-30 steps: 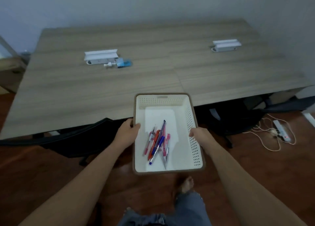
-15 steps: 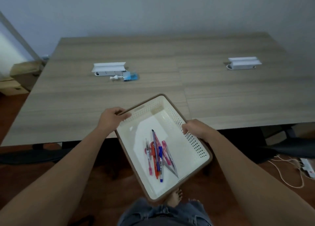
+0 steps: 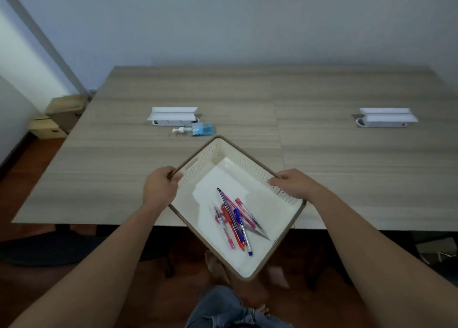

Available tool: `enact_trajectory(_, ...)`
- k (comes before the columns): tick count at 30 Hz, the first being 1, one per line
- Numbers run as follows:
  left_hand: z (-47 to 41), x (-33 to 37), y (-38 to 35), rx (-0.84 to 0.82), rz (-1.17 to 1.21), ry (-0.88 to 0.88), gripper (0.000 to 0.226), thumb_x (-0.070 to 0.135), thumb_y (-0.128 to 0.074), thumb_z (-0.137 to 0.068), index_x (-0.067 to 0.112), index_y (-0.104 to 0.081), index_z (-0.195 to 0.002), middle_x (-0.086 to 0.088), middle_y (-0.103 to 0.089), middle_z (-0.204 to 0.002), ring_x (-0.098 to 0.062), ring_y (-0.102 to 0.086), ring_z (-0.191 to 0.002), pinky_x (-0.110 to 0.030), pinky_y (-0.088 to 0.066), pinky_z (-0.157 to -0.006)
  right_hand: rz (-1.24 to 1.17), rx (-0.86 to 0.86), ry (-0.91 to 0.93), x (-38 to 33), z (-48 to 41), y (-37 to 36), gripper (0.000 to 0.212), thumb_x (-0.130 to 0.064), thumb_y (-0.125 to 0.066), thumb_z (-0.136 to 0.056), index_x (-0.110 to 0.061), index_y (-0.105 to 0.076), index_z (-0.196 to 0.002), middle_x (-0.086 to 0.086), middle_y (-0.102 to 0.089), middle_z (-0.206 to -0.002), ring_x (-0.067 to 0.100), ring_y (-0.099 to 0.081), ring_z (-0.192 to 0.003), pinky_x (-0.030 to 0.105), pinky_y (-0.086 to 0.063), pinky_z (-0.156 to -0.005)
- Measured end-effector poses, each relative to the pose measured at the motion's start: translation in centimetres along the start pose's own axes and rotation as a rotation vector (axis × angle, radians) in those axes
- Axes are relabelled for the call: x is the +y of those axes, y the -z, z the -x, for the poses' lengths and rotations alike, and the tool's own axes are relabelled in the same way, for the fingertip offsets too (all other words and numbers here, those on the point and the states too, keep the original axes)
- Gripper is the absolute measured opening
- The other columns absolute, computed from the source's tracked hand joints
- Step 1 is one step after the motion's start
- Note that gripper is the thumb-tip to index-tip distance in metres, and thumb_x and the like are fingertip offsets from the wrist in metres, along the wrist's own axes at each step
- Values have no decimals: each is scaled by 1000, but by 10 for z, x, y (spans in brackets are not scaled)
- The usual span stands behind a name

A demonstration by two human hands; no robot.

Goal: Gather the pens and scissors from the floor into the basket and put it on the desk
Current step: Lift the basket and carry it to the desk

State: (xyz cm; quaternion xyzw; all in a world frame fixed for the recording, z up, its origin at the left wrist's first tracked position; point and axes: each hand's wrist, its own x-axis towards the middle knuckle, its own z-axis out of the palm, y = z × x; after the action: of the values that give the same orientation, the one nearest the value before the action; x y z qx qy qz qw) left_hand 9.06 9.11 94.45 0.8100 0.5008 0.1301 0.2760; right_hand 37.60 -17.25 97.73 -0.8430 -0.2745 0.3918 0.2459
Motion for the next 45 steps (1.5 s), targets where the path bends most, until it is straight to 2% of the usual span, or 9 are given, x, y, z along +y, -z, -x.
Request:
enact_trajectory(7, -85, 14, -23, 11, -9, 86, 14, 30, -64, -103, 19, -67, -95, -1, -64, -86, -27, -57, -85, -35, -41, -77, -163, 139, -106, 9, -64, 25, 29, -38, -61, -99, -18, -75, -115, 8, -79, -109, 28, -77, -102, 48, -63, -90)
enact_trajectory(12, -146, 26, -38, -18, 24, 85, 16, 27, -64, -102, 14, -64, -93, -1, -65, -84, -28, -57, -83, -36, -40, -74, -514, 162, -250, 0, -107, 32, 28, -25, -61, -104, -14, -70, -128, 11, -77, -122, 33, -80, -105, 46, -65, -94)
enact_trajectory(18, -214, 36, -62, -110, 94, 115, 19, 27, -63, -103, 9, -64, -97, -9, -72, -94, -33, -65, -89, -41, -48, -79, -683, 204, -293, -34, -150, 22, 22, -17, -58, -105, -12, -73, -119, 13, -83, -108, 29, -80, -100, 41, -67, -86)
enact_trajectory(26, -263, 42, -86, -300, 157, 123, 17, 33, -64, -100, 16, -62, -98, -10, -76, -102, -35, -73, -97, -49, -59, -90, -582, 299, -351, -36, -200, 22, 16, -22, -58, -98, -23, -74, -103, 11, -82, -105, 32, -79, -100, 55, -62, -99)
enact_trajectory(30, -279, 50, -100, -437, 253, 196, 8, 25, -63, -99, 19, -58, -97, -12, -76, -103, -34, -75, -95, -52, -64, -83, -546, 345, -379, -35, -226, 39, 28, -25, -58, -99, -10, -74, -116, 12, -79, -102, 31, -76, -97, 48, -62, -95)
enact_trajectory(33, -286, 61, -110, -505, 287, 221, 5, 17, -62, -98, 15, -58, -100, -17, -76, -106, -38, -77, -96, -45, -64, -68, -517, 349, -377, -34, -243, 55, 26, -24, -56, -102, -9, -71, -118, 10, -76, -100, 27, -72, -91, 39, -57, -80)
enact_trajectory(35, -291, 68, -117, -525, 296, 248, 11, 12, -62, -97, 9, -59, -107, -19, -75, -108, -40, -77, -99, -39, -60, -61, -502, 343, -384, -31, -255, 64, 25, -24, -56, -103, -9, -70, -117, 8, -76, -99, 27, -72, -91, 41, -58, -82)
enact_trajectory(40, -312, 64, -146, -581, 307, 313, 12, 17, -66, -92, 14, -59, -101, -17, -75, -105, -41, -76, -101, -62, -65, -85, -444, 284, -418, -20, -294, 82, 31, -27, -56, -102, -10, -70, -124, 9, -77, -110, 31, -74, -102, 50, -61, -94)
enact_trajectory(45, -323, 71, -162, -635, 294, 372, 12, 16, -65, -99, 12, -58, -108, -15, -71, -109, -37, -74, -102, -53, -67, -86, -387, 226, -450, -19, -330, 90, 30, -25, -53, -103, -11, -68, -125, 9, -76, -112, 28, -72, -101, 48, -60, -91)
